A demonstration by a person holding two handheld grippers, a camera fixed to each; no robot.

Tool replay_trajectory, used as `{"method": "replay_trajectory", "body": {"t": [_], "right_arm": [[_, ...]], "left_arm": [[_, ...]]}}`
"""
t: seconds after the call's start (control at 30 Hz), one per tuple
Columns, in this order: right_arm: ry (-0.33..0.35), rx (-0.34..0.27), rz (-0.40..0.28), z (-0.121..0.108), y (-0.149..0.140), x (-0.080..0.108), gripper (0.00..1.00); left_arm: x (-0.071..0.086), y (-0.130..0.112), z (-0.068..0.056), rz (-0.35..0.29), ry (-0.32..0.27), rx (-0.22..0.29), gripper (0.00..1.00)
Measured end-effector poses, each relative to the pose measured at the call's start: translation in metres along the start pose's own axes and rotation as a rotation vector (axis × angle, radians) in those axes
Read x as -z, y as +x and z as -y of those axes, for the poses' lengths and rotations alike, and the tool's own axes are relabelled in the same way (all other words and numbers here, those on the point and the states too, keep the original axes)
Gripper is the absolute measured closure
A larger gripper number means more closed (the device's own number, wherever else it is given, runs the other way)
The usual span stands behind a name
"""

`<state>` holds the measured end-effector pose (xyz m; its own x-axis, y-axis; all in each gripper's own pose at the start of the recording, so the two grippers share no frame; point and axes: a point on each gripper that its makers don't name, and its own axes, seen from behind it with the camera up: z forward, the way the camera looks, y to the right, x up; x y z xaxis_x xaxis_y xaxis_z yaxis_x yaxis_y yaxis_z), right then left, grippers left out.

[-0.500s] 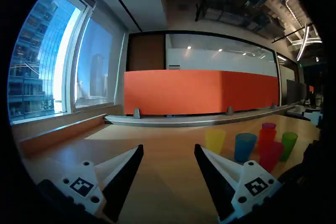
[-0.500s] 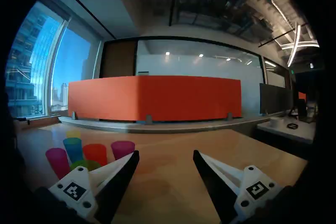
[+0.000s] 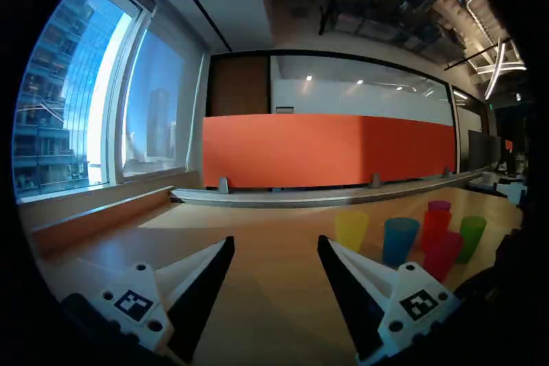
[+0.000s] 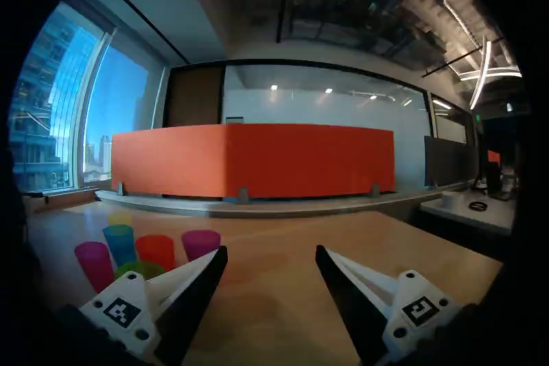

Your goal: Pour water

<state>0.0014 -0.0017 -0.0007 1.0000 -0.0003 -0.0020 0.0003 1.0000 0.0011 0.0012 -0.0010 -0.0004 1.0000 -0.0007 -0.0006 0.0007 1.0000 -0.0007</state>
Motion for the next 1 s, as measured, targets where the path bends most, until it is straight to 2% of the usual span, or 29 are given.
{"method": "replay_trajectory", "body": {"t": [0.3,0.5,0.7,1.0], "right_arm": [[-0.001,-0.004,0.012,-0.001,0.0,0.001,0.01],[0.019,-0.033,0.005,-0.001,0.026,0.001,0.01],[0.039,-0.004,0.027,-0.004,0.059,0.001,0.01],[0.082,0.012,0.045,0.0,0.116,-0.001,0.01]], "left_arm": [[0.001,0.005,-0.001,0.008,-0.011,-0.013,0.1],[-0.002,0.022,0.001,0.022,-0.013,0.01,0.1],[-0.008,0.053,-0.001,0.029,-0.045,0.032,0.1],[-0.018,0.105,-0.01,0.04,-0.102,-0.004,0.1]]}}
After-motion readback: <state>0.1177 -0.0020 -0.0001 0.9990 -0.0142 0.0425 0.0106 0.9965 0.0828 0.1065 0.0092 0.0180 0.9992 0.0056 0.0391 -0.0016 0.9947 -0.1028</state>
